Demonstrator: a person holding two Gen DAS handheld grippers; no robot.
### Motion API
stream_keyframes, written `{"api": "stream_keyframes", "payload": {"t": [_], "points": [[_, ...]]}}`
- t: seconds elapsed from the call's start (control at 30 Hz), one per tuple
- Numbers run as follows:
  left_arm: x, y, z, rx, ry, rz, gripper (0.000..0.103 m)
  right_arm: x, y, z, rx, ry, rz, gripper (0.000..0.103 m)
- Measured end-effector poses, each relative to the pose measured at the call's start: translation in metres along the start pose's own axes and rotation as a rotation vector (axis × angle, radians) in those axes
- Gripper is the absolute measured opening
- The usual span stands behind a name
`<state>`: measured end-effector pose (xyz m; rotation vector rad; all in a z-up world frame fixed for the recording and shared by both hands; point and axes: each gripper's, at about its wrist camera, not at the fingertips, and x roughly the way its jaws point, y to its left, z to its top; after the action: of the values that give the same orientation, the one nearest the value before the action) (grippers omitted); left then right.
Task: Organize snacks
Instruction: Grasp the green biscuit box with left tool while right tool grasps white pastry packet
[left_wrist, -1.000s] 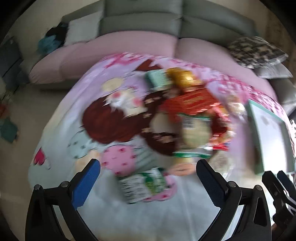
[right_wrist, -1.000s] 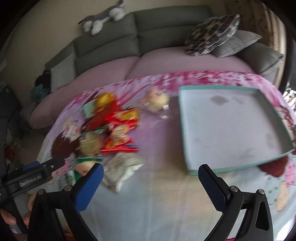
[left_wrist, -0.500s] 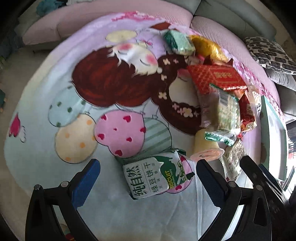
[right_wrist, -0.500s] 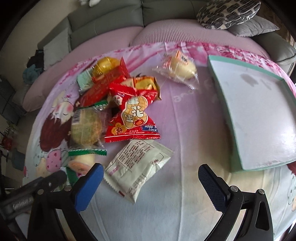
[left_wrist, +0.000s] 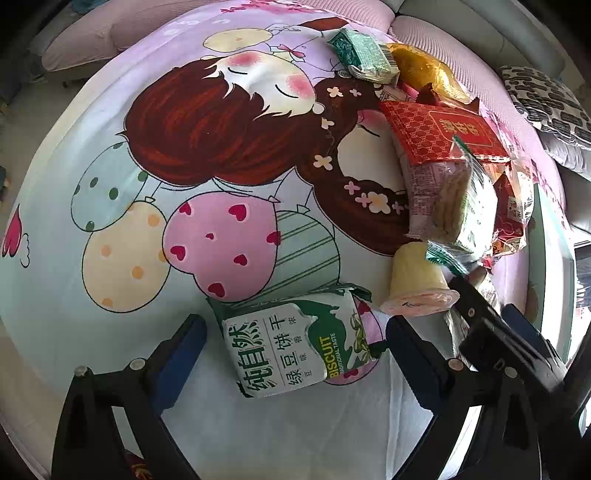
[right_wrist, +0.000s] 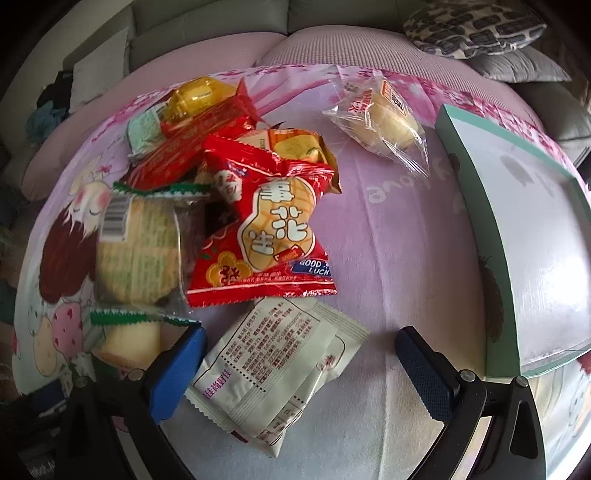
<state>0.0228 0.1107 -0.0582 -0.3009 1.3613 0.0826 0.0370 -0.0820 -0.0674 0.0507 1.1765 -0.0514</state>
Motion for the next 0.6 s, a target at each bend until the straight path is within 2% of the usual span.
{"api": "stream_keyframes", "payload": {"t": [0.07, 0.2, 0.4, 0.6], "points": [[0.000, -0.001, 0.002, -0.007, -0.010, 0.017, 0.086, -0.002, 0.000, -0.004, -0.018, 0.000, -0.011, 0.100], [-0.004, -0.001, 0.001, -0.026, -0.014, 0.037, 0.074, -0.010, -0.007, -0.016, -0.026, -0.016, -0.005, 0.086], [-0.014, 0.008, -0.003, -0.054, -0.021, 0.040, 0.068, -0.016, -0.023, -0.020, 0.010, -0.037, 0.021, 0.058], [-0.018, 0.016, -0.005, -0.079, -0.028, 0.036, 0.064, -0.024, -0.035, -0.015, 0.010, -0.047, 0.072, 0.055]]}}
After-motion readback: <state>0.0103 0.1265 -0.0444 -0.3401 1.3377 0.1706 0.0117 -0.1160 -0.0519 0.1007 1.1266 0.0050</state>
